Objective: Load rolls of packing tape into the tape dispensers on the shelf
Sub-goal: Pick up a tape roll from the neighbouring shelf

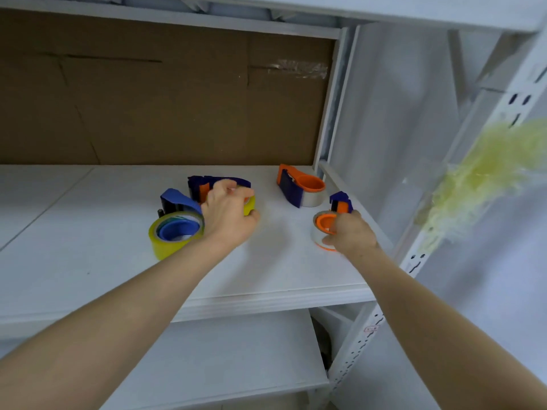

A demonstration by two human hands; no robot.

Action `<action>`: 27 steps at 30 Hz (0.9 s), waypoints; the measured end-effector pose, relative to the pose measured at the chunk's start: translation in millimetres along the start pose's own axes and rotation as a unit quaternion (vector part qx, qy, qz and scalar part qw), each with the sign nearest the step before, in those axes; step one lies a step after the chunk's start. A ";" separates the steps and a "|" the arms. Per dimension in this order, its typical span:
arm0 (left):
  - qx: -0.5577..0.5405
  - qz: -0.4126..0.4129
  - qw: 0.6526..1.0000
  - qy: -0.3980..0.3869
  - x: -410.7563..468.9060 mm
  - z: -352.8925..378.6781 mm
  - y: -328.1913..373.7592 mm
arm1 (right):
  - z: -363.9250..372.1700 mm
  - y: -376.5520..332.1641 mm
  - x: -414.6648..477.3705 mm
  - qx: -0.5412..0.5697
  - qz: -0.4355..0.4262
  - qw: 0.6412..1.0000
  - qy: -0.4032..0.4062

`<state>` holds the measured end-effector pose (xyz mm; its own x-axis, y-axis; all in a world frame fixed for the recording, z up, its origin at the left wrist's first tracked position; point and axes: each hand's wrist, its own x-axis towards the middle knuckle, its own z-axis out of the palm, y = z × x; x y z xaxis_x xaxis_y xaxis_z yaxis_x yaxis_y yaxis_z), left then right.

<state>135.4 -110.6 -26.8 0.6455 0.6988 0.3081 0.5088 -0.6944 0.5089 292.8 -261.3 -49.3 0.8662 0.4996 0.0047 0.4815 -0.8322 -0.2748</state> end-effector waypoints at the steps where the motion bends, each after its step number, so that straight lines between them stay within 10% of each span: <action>1: -0.014 0.004 1.000 -0.008 0.2 2.0 1.0 | 0.2 1.3 -1.2 0.057 -0.016 0.998 0.018; 5: -0.168 -0.026 0.985 -0.041 2.0 6.9 11.4 | -5.5 -12.5 -12.9 0.257 -0.095 0.958 0.083; 10: -0.466 -0.209 0.846 -0.153 -2.1 -8.7 31.0 | -10.5 -46.9 -39.6 0.405 -0.177 0.893 0.088; 19: -0.619 -0.185 0.723 -0.244 -17.5 -24.6 21.1 | 8.1 -67.4 -60.4 0.602 -0.202 0.773 -0.013; 27: -0.589 -0.157 0.772 -0.180 -24.0 -15.5 15.0 | 8.3 -63.3 -61.0 0.549 -0.209 0.809 0.006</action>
<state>118.6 -135.1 -14.1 0.8205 0.5601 -0.1145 -0.0613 0.2853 0.9565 208.4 -237.2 -40.2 0.6625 0.6746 0.3256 0.3294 0.1280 -0.9355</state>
